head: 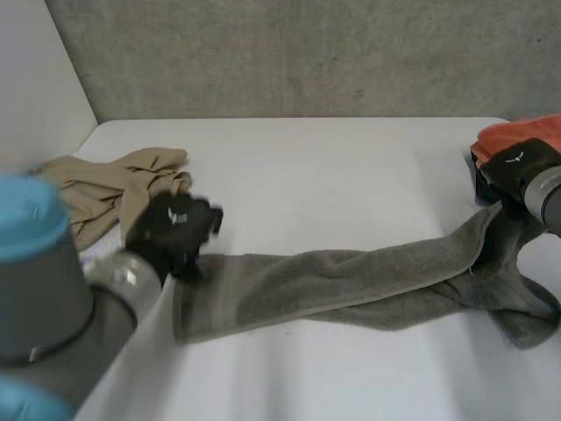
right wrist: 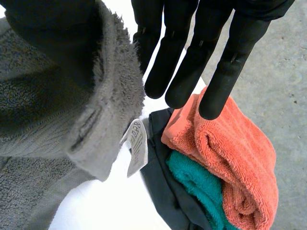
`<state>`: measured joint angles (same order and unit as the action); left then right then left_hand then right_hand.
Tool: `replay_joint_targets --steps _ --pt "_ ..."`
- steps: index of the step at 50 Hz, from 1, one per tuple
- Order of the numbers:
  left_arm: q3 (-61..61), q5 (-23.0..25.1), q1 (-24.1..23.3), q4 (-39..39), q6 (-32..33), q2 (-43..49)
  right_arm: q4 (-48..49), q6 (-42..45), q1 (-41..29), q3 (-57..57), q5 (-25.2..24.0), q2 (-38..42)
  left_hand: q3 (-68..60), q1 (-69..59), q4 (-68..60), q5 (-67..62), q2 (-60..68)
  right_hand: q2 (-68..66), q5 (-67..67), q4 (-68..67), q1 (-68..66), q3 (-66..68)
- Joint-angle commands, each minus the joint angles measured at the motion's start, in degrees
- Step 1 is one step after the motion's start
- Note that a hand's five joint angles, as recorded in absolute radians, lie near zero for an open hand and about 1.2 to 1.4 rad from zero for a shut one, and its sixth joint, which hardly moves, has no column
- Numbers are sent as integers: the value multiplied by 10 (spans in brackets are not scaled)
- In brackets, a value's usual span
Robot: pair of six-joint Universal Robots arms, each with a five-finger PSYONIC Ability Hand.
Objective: Fold the laundry.
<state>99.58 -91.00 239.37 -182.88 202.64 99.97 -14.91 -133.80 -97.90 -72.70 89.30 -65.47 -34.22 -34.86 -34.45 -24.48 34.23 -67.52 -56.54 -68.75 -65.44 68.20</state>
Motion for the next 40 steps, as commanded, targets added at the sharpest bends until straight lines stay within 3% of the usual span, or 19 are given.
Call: replay_joint_targets --steps 1,17,20,29,31,36,40 --pt "137 0 -24 -91 5 -12 28 0 0 -39 0 -5 -88 -82 -86 -85 88 -125 -135 -113 -146 118" --pt "99 -1 -19 -174 26 119 64 1 2 -104 -2 -9 -101 -95 -99 -99 101 -125 -135 -113 -146 118" --pt "88 -1 -19 -180 26 135 69 1 1 -116 -2 -10 -152 -145 -150 -149 152 -125 -135 -113 -146 118" --pt "69 -1 -21 -218 29 165 71 1 2 -121 -1 -10 -457 -451 -455 -455 457 -125 -135 -113 -146 118" --pt "67 0 -20 -217 35 167 70 1 2 -122 -1 -12 -458 -451 -455 -455 458 -125 -135 -113 -146 118" --pt "68 -6 -22 -214 63 146 65 7 2 -119 -1 -33 -458 -451 -455 -455 458 -125 -135 -113 -146 118" --pt "65 -8 -15 -182 88 20 46 26 2 -109 2 -79 -458 -451 -455 -455 458 -125 -135 -113 -146 118"
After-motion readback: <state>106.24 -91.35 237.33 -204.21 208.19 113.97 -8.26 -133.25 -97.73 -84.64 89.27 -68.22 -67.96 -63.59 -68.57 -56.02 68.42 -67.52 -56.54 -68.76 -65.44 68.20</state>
